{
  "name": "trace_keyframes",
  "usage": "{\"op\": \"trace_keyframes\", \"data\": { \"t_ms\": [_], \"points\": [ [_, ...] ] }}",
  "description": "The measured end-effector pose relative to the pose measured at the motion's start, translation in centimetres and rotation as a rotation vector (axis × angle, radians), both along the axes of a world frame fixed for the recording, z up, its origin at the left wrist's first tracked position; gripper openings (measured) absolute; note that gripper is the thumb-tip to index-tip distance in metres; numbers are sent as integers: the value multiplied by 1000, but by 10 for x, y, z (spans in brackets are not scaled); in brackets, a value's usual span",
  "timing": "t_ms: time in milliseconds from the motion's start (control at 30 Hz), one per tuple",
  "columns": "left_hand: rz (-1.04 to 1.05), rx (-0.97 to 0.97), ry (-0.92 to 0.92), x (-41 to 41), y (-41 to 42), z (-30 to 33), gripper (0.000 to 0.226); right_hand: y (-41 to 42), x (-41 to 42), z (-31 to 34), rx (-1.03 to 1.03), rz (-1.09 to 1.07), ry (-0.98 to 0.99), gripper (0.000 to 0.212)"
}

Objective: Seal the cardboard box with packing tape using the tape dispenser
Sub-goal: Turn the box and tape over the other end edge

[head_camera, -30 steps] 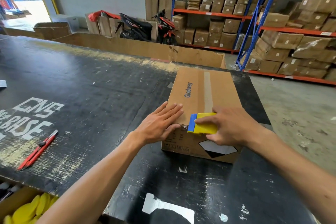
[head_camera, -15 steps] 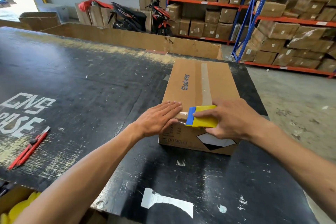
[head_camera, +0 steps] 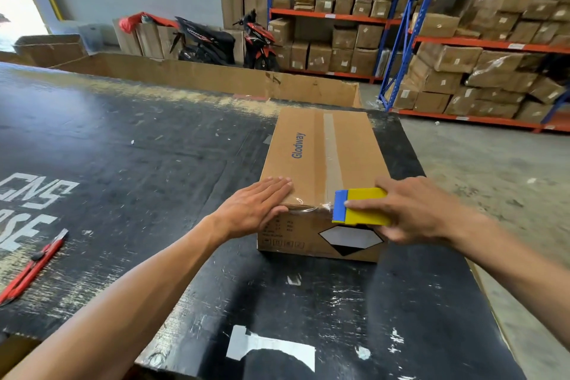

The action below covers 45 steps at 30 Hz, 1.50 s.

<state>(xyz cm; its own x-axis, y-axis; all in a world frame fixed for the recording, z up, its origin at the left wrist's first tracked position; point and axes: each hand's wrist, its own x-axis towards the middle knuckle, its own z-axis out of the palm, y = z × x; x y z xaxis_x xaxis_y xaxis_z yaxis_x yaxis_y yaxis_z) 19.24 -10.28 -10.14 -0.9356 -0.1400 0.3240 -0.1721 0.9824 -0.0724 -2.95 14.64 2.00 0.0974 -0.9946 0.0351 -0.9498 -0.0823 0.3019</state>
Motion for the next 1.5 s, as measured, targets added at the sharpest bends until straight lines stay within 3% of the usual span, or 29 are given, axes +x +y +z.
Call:
{"op": "trace_keyframes", "data": {
  "t_ms": [267,333,533,800,933,1100,1333,1500],
  "points": [
    [-87,-211,-74,-32,18,32,67,-5,2,1,27,-19,13,59],
    [-151,-192,-129,-48,22,33,66,-4,3,3,-1,-11,4,58],
    [-93,-24,-318,-57,25,27,68,-8,1,-6,-34,-21,15,53],
    [-85,9,-310,-57,23,27,79,13,-6,-2,-105,-1,-111,54],
    [-90,22,-304,-58,22,27,77,36,-31,8,-135,43,-82,58],
    [-115,18,-273,-58,20,25,92,26,-36,1,-78,72,-25,60],
    [-135,-79,-212,-77,39,41,73,18,-37,1,-60,28,-34,59],
    [-170,46,-288,-103,53,22,70,18,-36,0,-63,19,-15,59]
  ]
}}
